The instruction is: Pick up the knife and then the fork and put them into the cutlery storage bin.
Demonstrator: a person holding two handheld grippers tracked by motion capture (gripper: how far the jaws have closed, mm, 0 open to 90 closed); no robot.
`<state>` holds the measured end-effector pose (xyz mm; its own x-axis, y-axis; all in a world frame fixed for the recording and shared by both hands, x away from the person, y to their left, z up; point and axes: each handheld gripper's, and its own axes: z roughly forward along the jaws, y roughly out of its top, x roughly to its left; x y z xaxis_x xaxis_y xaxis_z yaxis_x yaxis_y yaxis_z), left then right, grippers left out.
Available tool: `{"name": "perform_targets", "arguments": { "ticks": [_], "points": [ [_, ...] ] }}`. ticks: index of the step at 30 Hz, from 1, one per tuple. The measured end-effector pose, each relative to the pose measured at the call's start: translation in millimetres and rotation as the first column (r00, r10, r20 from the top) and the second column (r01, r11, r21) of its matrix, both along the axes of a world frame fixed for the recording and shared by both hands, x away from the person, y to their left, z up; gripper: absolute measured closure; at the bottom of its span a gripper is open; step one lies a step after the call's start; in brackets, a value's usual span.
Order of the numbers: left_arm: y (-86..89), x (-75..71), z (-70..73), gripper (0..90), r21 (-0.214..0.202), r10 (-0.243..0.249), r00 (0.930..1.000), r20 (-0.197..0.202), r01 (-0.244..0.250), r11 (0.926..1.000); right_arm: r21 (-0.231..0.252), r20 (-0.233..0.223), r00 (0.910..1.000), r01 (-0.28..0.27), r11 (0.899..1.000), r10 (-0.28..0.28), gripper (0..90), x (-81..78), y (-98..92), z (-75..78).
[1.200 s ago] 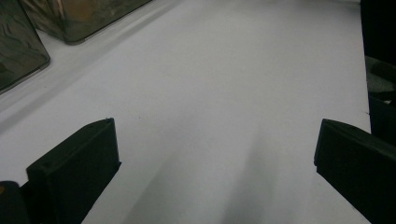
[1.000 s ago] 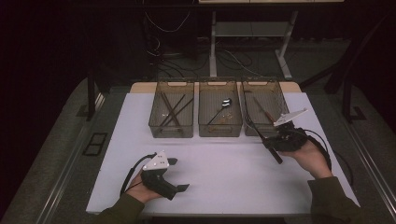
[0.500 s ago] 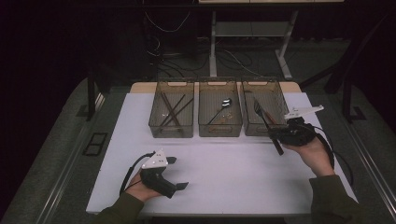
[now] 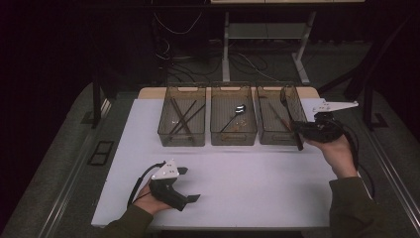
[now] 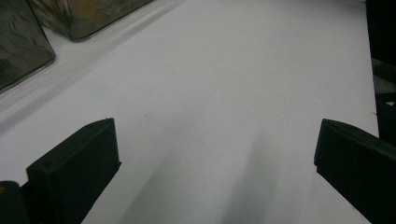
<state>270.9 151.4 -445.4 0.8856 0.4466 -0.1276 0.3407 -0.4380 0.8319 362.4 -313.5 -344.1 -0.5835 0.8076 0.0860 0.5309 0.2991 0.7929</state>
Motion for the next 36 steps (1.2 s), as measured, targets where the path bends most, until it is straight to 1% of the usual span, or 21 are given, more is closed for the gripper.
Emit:
{"name": "perform_targets", "arguments": {
  "ticks": [6, 9, 13, 18, 20, 22, 24, 26, 27, 30, 33, 36],
  "points": [
    [0.2, -0.2, 0.5, 0.0, 0.002, -0.003, 1.0, 0.003, 0.003, 1.0, 0.016, 0.047, 0.9969, 0.062, 0.998, -0.063, 77.4, 16.7, -4.2, 16.1],
    [-0.1, -0.4, 0.5, 0.0, 0.001, -0.005, 1.0, 0.002, 0.005, 1.0, 0.019, 0.054, 0.9942, 0.092, 0.996, -0.093, 77.4, 27.1, -4.7, 19.6],
    [-0.2, -1.0, 0.8, 0.0, -0.002, -0.005, 1.0, 0.003, 0.005, 1.0, 0.024, 0.053, 0.989, 0.137, 0.99, -0.138, 77.4, 41.7, -4.0, 19.1],
    [0.0, -1.0, 1.0, 0.0, -0.003, -0.008, 1.0, 0.005, 0.008, 1.0, 0.03, 0.036, 0.9843, 0.172, 0.985, -0.173, 77.4, 58.8, -2.6, 10.1],
    [-0.1, -1.4, 1.2, 0.0, -0.01, -0.007, 1.0, 0.005, 0.007, 0.9999, 0.027, 0.027, 0.9819, 0.187, 0.982, -0.187, 77.4, 63.9, -1.1, 4.4],
    [0.2, -1.2, 1.3, 0.0, -0.008, -0.008, 1.0, 0.005, 0.008, 0.9999, 0.014, 0.019, 0.9789, 0.203, 0.979, -0.203, 77.4, 68.2, 0.2, -2.3],
    [0.1, -1.3, 1.2, 0.0, -0.01, -0.008, 1.0, 0.004, 0.008, 0.9999, 0.014, -0.002, 0.9777, 0.21, 0.978, -0.21, 77.4, 72.6, 0.4, -9.1],
    [0.0, -1.6, 1.4, 0.0, -0.01, -0.009, 1.0, 0.004, 0.009, 0.9999, 0.005, -0.015, 0.9765, 0.215, 0.977, -0.215, 77.3, 75.8, 1.2, -14.7],
    [0.0, -1.7, 1.6, 0.0, -0.009, -0.01, 0.9999, 0.005, 0.01, 0.9999, 0.0, -0.03, 0.9763, 0.214, 0.977, -0.214, 77.3, 78.0, 2.0, -18.6],
    [-0.1, -1.6, 1.5, 0.0, -0.01, -0.012, 0.9999, 0.005, 0.012, 0.9999, -0.031, -0.057, 0.9738, 0.219, 0.975, -0.22, 77.3, 81.6, 4.6, -26.6],
    [0.0, -1.6, 1.6, 0.0, -0.01, -0.012, 0.9999, 0.005, 0.012, 0.9999, -0.046, -0.071, 0.9723, 0.22, 0.975, -0.222, 77.3, 83.4, 6.8, -32.6],
    [-0.2, -1.6, 1.6, 0.0, -0.009, -0.013, 0.9999, 0.006, 0.013, 0.9999, -0.072, -0.088, 0.971, 0.216, 0.974, -0.222, 77.3, 84.7, 9.4, -38.1]
  ]
}}
